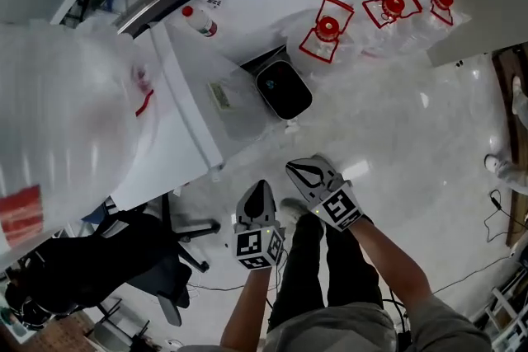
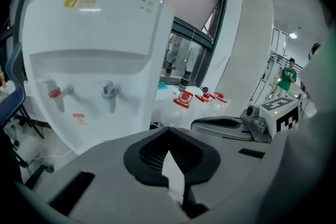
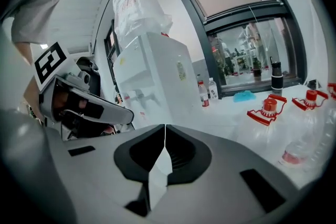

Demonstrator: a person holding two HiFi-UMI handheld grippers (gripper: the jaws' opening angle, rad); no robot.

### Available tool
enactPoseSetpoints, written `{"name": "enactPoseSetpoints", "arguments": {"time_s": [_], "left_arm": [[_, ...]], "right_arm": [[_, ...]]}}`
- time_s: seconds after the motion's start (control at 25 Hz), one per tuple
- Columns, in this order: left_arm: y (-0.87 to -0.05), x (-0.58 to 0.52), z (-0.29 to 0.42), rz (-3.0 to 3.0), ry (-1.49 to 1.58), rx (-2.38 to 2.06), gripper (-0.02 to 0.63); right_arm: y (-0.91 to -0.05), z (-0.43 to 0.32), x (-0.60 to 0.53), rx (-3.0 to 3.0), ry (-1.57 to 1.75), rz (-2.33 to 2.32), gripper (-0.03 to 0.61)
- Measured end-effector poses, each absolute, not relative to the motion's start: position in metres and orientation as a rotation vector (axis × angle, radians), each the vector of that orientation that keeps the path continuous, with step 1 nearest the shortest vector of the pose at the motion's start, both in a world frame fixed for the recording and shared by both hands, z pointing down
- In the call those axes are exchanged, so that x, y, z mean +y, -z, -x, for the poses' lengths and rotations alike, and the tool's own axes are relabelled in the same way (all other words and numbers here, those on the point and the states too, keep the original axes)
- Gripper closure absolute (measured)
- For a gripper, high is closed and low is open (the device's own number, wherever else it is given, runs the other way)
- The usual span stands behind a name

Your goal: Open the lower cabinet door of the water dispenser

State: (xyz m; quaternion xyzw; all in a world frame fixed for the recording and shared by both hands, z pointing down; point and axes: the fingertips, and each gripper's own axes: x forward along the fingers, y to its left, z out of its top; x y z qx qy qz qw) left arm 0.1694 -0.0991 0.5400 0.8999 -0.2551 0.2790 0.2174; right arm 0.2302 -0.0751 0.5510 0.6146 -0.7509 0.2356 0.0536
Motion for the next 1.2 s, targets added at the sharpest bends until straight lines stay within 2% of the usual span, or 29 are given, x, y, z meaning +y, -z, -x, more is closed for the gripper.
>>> {"name": "enactPoseSetpoints", "arguments": {"time_s": [0.56,0.72,1.2], "left_arm": [[-0.646,-0.118,-0.191,-2.39,-0.767,-0.782,0.606],[-0.675,-0.123,-0.187,-2.371,-0.778,-0.806,0.606],[-0.735,-0.121,-0.158,-2.247,-0.843,-0.863,0.606]], "right_arm": [[-0.678,-0.242,-0.097,-2.342,-0.734,-1.698,0.561],[-0.719,-0.242,-0.103,-2.332,-0.745,-1.629,0.508],[-0.804,-0.23,-0.131,-2.267,-0.771,-1.464,0.416]]}}
